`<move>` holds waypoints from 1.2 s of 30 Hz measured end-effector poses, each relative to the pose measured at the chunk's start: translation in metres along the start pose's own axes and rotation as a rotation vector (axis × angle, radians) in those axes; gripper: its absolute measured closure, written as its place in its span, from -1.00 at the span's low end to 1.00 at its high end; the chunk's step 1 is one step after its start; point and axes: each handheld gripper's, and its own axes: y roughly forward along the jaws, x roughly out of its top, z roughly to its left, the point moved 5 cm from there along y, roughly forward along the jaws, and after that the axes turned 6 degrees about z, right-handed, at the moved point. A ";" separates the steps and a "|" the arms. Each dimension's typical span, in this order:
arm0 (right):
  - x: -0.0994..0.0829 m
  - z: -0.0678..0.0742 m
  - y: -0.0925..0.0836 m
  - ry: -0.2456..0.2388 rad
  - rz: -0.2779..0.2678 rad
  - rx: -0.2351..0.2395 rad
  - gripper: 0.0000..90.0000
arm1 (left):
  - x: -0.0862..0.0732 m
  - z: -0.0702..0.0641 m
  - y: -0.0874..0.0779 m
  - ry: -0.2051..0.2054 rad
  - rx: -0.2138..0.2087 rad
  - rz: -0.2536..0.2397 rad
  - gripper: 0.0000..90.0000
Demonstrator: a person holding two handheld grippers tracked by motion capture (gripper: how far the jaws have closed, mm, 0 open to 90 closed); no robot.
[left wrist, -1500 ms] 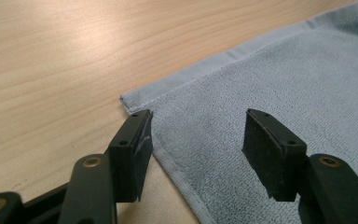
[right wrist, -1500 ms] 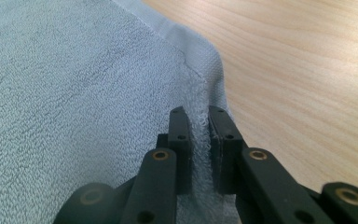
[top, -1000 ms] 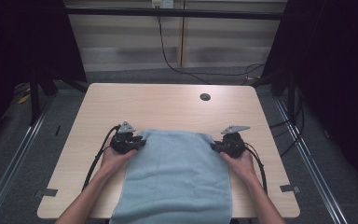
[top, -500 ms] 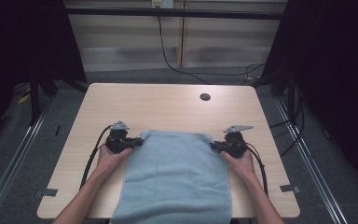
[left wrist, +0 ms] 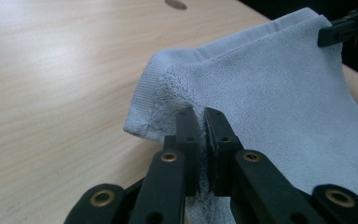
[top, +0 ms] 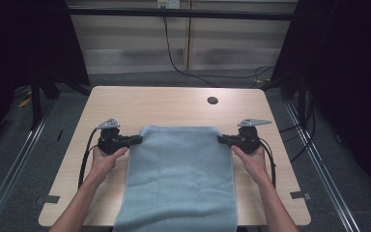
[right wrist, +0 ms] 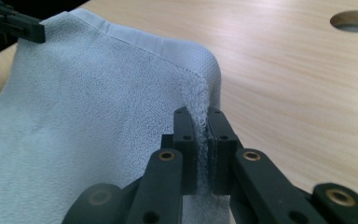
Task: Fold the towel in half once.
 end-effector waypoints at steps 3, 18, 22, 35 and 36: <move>0.012 0.001 -0.009 -0.005 -0.026 -0.003 0.89 | 0.013 -0.001 -0.008 0.011 0.010 -0.030 0.90; 0.075 0.003 -0.032 -0.035 -0.126 -0.011 0.89 | 0.077 -0.007 -0.039 0.059 0.046 -0.143 0.90; 0.096 0.004 -0.040 -0.044 -0.147 -0.022 0.90 | 0.095 -0.004 -0.047 0.049 0.046 -0.172 0.90; 0.141 0.005 -0.052 -0.050 -0.213 -0.019 0.90 | 0.132 -0.002 -0.069 0.061 0.078 -0.228 0.90; 0.145 0.005 -0.054 -0.054 -0.222 -0.020 0.90 | 0.136 -0.003 -0.071 0.071 0.089 -0.226 0.90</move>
